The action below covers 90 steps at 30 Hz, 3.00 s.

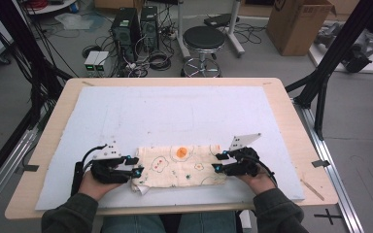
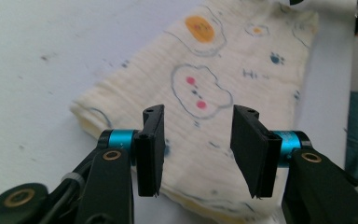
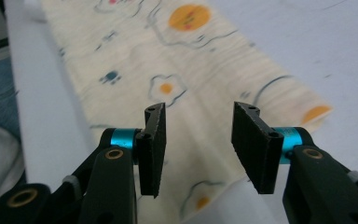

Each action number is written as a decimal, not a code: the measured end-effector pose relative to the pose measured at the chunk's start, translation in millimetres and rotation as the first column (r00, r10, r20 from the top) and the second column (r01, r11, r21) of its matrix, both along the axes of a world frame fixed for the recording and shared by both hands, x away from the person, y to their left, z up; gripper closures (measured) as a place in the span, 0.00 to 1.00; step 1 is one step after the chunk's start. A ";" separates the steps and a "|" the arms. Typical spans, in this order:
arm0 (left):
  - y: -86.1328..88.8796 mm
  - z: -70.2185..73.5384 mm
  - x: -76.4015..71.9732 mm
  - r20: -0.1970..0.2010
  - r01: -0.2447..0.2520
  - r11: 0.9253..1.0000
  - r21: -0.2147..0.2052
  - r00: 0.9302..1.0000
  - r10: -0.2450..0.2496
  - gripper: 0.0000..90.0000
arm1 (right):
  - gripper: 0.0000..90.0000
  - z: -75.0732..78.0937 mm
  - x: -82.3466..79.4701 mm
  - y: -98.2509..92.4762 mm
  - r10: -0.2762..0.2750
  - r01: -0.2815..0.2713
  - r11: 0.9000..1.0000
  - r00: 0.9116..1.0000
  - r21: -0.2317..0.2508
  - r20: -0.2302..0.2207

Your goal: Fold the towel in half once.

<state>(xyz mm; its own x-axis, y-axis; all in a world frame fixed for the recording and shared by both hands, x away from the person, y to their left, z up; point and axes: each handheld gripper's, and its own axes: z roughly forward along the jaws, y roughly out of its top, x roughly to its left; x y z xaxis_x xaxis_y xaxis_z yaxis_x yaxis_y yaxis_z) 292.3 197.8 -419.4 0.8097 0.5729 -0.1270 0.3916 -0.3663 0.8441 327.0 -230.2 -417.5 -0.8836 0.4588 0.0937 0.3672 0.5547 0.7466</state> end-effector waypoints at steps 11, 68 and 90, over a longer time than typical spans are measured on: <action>-13.2 -7.1 37.5 0.020 -0.101 0.993 0.053 0.995 0.100 0.93 | 0.88 -0.2 42.8 16.1 -0.074 0.075 0.997 0.997 -0.001 0.019; -8.0 -12.1 43.8 -0.008 -0.100 0.994 0.050 0.995 0.101 0.72 | 0.72 -14.3 44.9 10.7 -0.102 0.102 0.995 0.995 0.006 0.020; -1.2 11.2 48.3 -0.002 -0.102 0.995 -0.002 0.995 0.102 0.55 | 0.60 6.9 55.6 9.9 -0.093 0.094 0.995 0.996 0.042 -0.009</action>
